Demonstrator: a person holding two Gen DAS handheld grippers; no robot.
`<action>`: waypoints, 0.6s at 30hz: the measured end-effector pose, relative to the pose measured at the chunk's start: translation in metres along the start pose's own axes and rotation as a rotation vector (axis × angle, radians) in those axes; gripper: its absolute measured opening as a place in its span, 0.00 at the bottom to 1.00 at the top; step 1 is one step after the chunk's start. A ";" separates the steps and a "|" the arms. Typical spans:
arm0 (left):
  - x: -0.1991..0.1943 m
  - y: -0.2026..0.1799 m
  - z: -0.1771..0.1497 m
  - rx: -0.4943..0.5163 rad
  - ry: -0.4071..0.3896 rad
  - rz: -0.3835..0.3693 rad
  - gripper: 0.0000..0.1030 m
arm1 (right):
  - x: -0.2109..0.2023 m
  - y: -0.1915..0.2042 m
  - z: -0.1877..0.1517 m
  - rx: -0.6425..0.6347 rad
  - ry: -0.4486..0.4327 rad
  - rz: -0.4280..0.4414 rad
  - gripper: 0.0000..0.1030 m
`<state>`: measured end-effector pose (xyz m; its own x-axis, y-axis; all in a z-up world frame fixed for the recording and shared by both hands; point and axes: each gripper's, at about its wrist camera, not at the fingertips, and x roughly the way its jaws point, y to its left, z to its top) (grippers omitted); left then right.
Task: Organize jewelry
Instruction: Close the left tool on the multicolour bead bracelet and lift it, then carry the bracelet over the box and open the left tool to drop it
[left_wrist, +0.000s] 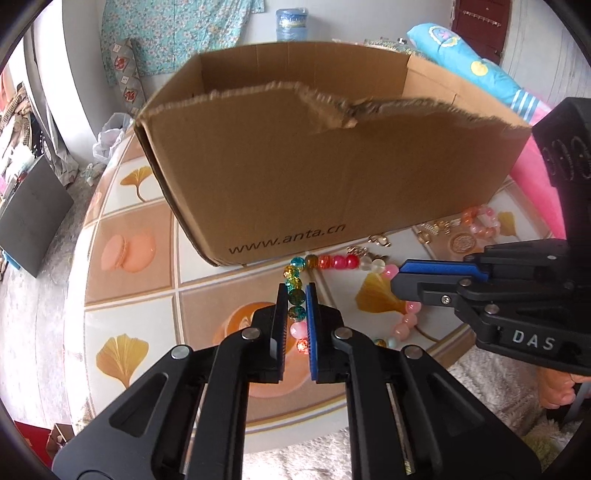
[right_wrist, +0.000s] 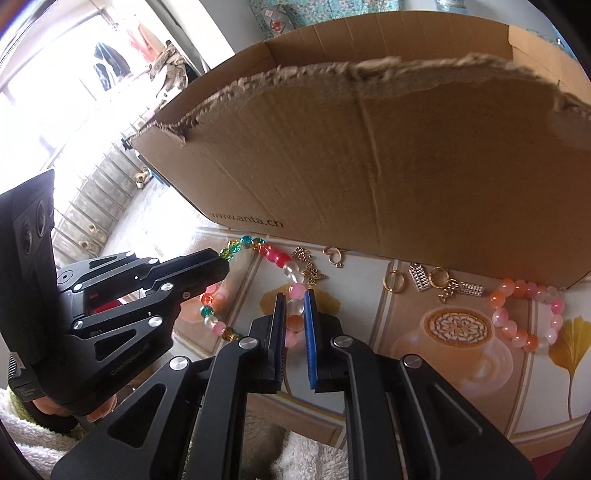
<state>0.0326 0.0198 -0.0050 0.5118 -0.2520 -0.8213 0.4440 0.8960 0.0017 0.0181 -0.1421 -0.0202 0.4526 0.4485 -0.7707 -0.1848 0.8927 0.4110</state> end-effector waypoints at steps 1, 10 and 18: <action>-0.004 0.000 0.001 -0.001 -0.007 -0.006 0.08 | -0.002 0.000 0.000 0.001 -0.007 0.000 0.10; -0.045 0.000 0.011 0.001 -0.092 -0.075 0.08 | -0.035 0.008 0.001 -0.020 -0.078 0.008 0.09; -0.117 0.000 0.046 0.038 -0.270 -0.185 0.08 | -0.107 0.025 0.032 -0.097 -0.242 0.089 0.09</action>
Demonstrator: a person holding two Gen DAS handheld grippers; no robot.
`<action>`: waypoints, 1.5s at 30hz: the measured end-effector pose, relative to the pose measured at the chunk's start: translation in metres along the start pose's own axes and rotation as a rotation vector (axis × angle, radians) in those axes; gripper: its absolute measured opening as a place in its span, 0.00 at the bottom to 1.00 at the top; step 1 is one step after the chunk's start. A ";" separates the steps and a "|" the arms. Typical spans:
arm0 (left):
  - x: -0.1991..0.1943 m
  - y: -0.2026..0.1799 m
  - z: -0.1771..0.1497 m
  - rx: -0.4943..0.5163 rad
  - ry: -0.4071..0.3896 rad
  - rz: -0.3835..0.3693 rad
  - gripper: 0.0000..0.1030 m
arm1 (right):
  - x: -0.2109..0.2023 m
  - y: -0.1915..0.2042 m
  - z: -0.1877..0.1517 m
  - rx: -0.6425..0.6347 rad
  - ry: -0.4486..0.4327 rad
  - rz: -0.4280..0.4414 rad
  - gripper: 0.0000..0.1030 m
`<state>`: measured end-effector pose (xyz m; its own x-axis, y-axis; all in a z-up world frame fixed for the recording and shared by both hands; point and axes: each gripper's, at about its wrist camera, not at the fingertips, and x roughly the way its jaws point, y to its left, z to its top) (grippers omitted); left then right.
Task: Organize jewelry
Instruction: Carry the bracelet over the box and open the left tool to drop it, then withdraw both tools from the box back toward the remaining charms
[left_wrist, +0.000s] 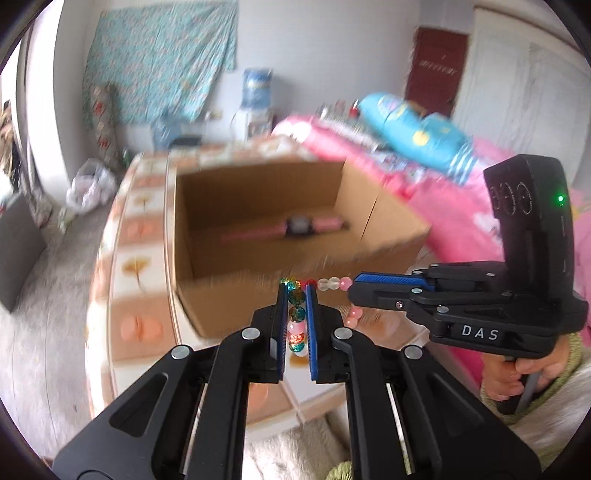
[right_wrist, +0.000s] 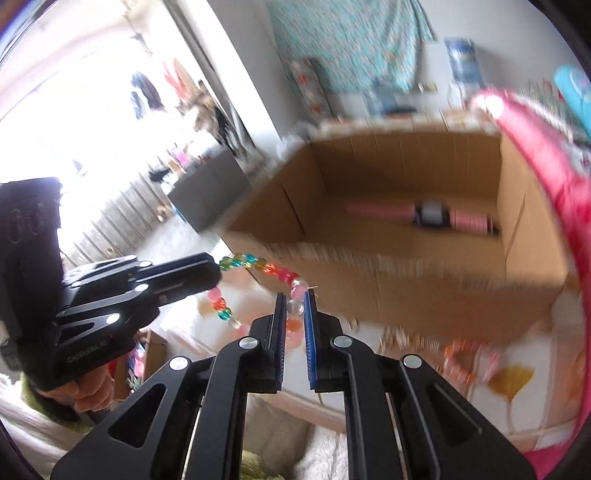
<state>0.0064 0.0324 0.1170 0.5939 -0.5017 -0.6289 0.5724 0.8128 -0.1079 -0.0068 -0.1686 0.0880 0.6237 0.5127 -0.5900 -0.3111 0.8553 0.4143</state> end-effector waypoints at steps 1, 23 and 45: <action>-0.006 0.000 0.010 0.017 -0.030 -0.003 0.08 | -0.006 0.002 0.011 -0.009 -0.026 0.017 0.09; 0.136 0.064 0.064 0.050 0.249 0.175 0.09 | 0.195 -0.086 0.107 0.214 0.500 0.052 0.10; 0.009 0.047 0.002 -0.019 -0.011 0.067 0.35 | 0.010 -0.063 0.024 0.129 0.115 0.073 0.23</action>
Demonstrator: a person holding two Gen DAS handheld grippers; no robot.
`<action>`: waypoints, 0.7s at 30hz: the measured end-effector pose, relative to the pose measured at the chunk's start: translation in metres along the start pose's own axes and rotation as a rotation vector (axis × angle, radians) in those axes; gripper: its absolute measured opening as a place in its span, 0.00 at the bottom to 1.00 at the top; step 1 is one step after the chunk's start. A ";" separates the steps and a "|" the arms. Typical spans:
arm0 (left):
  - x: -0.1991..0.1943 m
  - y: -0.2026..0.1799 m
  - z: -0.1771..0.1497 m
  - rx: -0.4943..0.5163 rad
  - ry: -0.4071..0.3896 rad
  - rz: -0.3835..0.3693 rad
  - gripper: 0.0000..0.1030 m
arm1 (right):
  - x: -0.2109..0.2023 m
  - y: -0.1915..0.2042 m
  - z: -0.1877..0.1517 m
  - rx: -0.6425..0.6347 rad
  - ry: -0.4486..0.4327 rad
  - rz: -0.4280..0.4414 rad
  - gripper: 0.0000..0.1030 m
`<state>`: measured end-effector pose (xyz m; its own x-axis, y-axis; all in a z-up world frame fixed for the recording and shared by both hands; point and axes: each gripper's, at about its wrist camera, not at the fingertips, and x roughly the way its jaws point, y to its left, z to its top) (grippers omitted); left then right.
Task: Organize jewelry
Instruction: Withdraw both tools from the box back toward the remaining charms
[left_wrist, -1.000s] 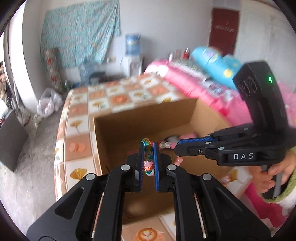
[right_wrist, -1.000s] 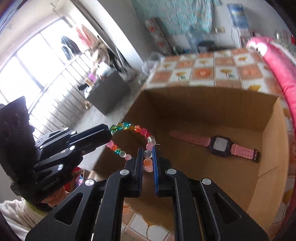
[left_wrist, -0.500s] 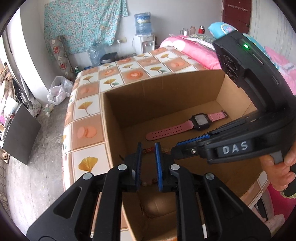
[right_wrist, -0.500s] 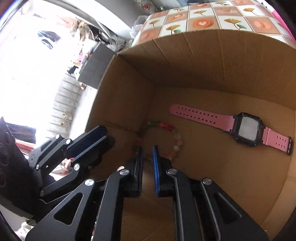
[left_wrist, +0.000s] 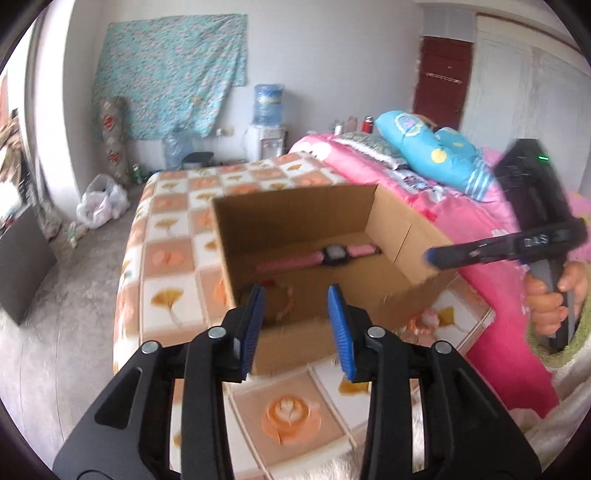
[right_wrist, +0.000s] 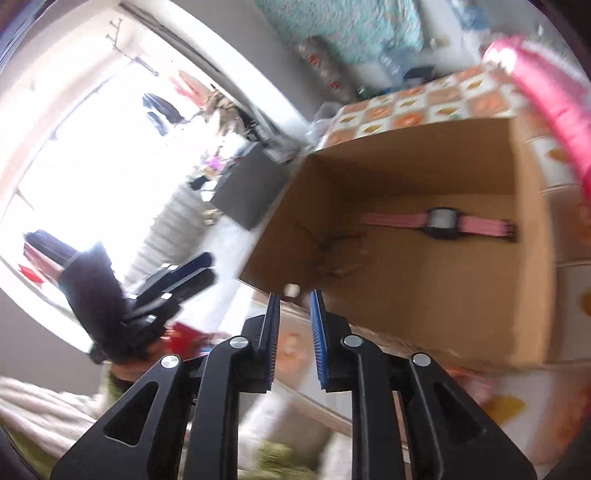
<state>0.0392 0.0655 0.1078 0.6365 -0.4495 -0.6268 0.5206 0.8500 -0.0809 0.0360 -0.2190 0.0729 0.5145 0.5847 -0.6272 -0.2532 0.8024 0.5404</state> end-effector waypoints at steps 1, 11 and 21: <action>0.000 0.002 -0.007 -0.025 0.013 0.007 0.37 | -0.006 -0.001 -0.007 0.006 -0.016 -0.035 0.34; 0.028 0.057 -0.008 -0.389 0.041 -0.041 0.69 | -0.048 -0.099 -0.010 0.332 -0.219 -0.218 0.60; 0.087 0.061 -0.006 -0.552 0.187 -0.110 0.72 | 0.012 -0.125 0.018 0.391 -0.036 -0.169 0.61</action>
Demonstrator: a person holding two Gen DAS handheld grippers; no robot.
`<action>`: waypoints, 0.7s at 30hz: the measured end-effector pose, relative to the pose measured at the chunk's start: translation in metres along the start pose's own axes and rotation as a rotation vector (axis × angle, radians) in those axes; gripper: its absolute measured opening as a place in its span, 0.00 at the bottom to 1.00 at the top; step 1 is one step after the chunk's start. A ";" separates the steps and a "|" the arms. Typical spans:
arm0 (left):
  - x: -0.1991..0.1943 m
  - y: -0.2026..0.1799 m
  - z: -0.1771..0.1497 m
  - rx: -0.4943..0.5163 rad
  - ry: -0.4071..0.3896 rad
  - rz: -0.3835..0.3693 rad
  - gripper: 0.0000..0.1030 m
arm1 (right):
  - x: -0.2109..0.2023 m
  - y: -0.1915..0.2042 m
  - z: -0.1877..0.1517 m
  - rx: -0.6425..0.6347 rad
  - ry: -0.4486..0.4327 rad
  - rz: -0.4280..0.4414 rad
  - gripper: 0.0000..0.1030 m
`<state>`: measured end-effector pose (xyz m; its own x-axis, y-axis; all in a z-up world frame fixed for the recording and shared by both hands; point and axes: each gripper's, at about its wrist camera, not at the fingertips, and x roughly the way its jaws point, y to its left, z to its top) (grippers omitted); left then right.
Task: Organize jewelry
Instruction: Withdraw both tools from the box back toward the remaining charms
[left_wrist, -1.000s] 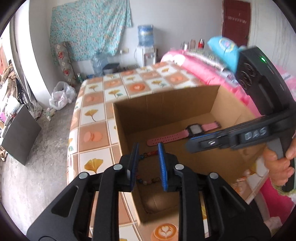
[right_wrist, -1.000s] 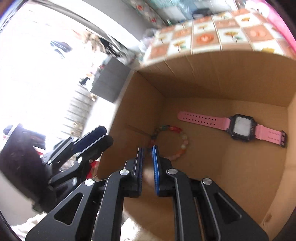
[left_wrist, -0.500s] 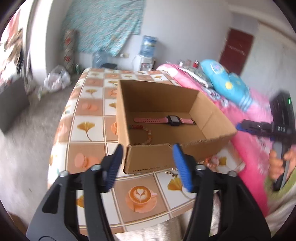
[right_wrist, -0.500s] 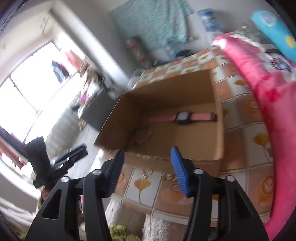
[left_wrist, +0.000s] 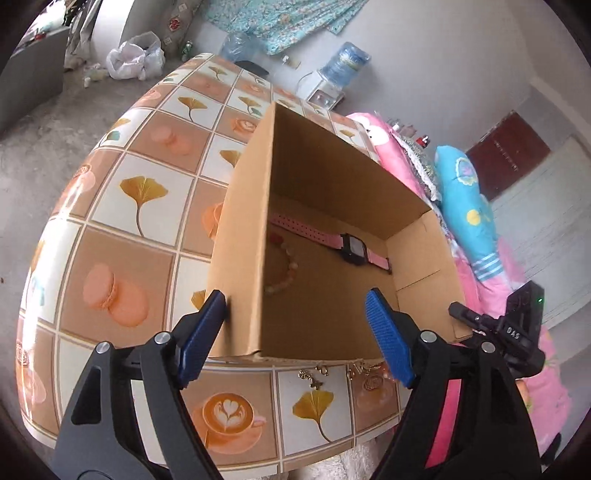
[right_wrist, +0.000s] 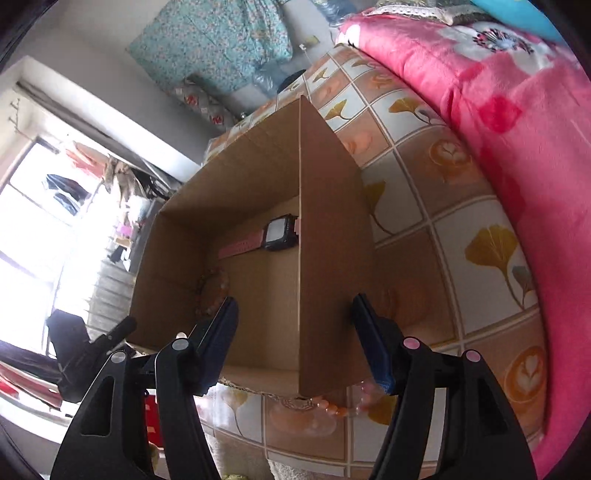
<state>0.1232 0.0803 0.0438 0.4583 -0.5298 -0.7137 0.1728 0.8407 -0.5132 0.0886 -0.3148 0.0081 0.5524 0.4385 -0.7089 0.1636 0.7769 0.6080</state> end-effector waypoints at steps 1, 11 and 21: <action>0.000 -0.001 0.001 -0.003 0.000 0.007 0.72 | -0.001 0.001 0.003 0.001 0.003 0.004 0.61; 0.002 -0.016 0.013 0.076 -0.043 0.046 0.73 | 0.000 0.020 0.015 -0.095 0.009 -0.052 0.61; 0.010 -0.024 -0.011 0.181 -0.052 0.146 0.73 | 0.007 0.030 -0.003 -0.171 0.001 -0.156 0.61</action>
<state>0.1141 0.0532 0.0442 0.5332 -0.3982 -0.7464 0.2526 0.9170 -0.3088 0.0950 -0.2868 0.0204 0.5306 0.3070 -0.7901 0.1066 0.9006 0.4215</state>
